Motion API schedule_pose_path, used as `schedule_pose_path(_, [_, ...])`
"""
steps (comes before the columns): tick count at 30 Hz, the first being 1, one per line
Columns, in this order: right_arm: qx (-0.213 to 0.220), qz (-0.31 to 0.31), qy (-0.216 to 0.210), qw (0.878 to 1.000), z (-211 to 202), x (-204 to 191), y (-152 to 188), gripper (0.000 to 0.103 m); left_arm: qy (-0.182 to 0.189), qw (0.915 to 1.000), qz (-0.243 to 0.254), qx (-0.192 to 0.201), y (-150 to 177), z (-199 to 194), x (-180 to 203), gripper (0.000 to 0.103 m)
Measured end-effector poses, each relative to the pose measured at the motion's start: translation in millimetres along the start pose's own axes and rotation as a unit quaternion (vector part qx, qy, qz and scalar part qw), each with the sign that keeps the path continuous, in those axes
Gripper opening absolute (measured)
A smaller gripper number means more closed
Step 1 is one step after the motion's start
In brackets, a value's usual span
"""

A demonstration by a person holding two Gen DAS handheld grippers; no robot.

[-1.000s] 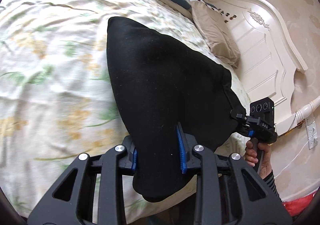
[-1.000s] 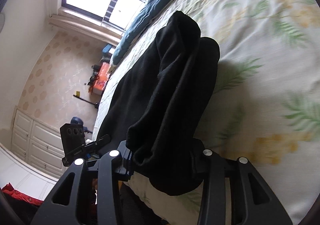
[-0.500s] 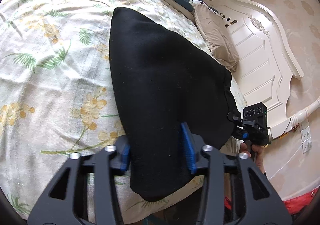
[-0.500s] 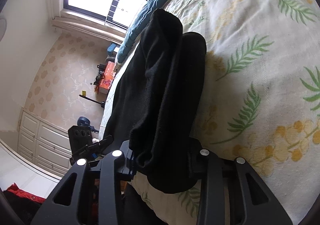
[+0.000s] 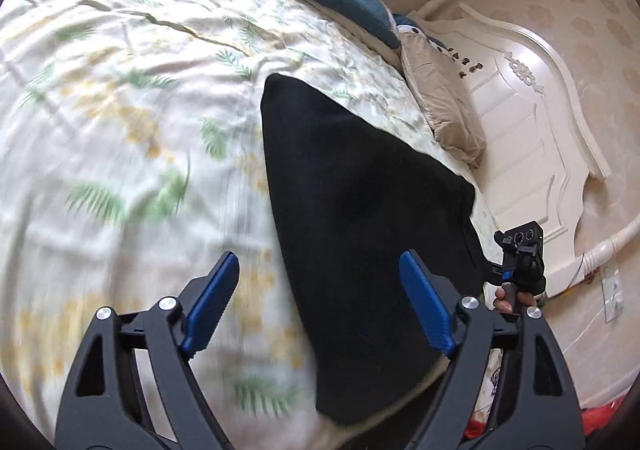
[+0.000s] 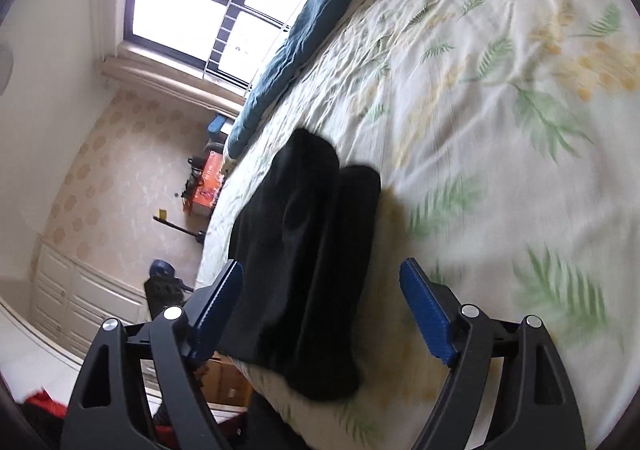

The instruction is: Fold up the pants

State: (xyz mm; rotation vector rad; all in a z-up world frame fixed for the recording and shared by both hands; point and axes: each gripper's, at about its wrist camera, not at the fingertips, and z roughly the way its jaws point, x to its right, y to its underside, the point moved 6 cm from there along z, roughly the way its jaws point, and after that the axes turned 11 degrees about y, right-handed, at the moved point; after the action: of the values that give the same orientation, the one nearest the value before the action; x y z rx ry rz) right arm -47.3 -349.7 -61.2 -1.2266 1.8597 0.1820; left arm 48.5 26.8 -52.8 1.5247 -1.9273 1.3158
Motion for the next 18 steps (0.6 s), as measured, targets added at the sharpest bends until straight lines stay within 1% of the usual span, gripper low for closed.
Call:
schedule_pose_path(3, [-0.011, -0.006, -0.005, 1.0, 25.2, -1.7, -19.8, 0.08, 0.004, 0.9999, 0.003, -0.013, -23.2, 21.5, -7.9, 0.082])
schedule_pose_path(8, [-0.014, -0.017, -0.004, 1.0, 50.8, -12.5, -41.8, 0.08, -0.003, 0.9994, 0.014, -0.031, -45.7, 48.3, -15.8, 0.082])
schedule_pose_path(11, [-0.02, -0.021, 0.004, 1.0, 65.9, -14.2, -47.5, 0.081, -0.003, 0.9992, 0.02, -0.035, -54.2, 58.2, -16.3, 0.083])
schedule_pose_path(14, [-0.015, -0.033, 0.004, 0.999, 72.5, -19.2, -48.9, 0.081, -0.003, 0.9992, 0.02, -0.035, -59.8, 66.4, -17.2, 0.084])
schedule_pose_path(18, [-0.021, -0.047, 0.005, 0.999, 76.0, -22.1, -49.8, 0.08, -0.009, 0.999, 0.022, -0.039, -61.4, 71.0, -18.4, 0.083])
